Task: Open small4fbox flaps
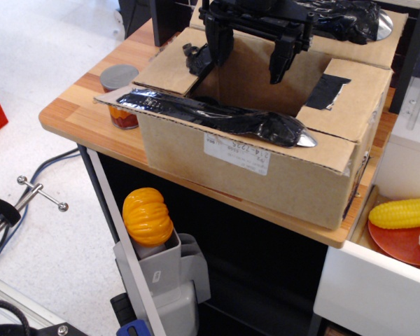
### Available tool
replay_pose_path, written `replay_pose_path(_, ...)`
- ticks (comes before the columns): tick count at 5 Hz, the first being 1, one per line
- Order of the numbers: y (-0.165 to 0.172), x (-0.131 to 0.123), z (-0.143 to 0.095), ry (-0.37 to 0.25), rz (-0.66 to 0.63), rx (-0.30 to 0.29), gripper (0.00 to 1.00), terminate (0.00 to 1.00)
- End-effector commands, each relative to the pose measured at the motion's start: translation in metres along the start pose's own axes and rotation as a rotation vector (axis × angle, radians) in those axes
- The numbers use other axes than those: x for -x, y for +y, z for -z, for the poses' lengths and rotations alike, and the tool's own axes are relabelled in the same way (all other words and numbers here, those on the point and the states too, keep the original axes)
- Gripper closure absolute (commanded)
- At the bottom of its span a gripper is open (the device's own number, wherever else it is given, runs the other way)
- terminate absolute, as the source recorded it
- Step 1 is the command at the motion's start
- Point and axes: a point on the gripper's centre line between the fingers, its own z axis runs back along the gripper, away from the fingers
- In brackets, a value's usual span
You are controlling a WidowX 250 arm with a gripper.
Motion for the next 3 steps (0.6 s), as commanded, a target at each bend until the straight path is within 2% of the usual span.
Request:
replay_pose_path(1, 0.0, 0.0, 0.0, 0.0, 0.0, 0.0, 0.0, 0.0)
replay_pose_path(2, -0.006, 0.0, 0.005, -0.015, 0.014, 0.041, 0.0, 0.0)
replay_pose_path(3, -0.013, -0.003, 0.008, -0.007, 0.011, 0.057, 0.0, 0.0)
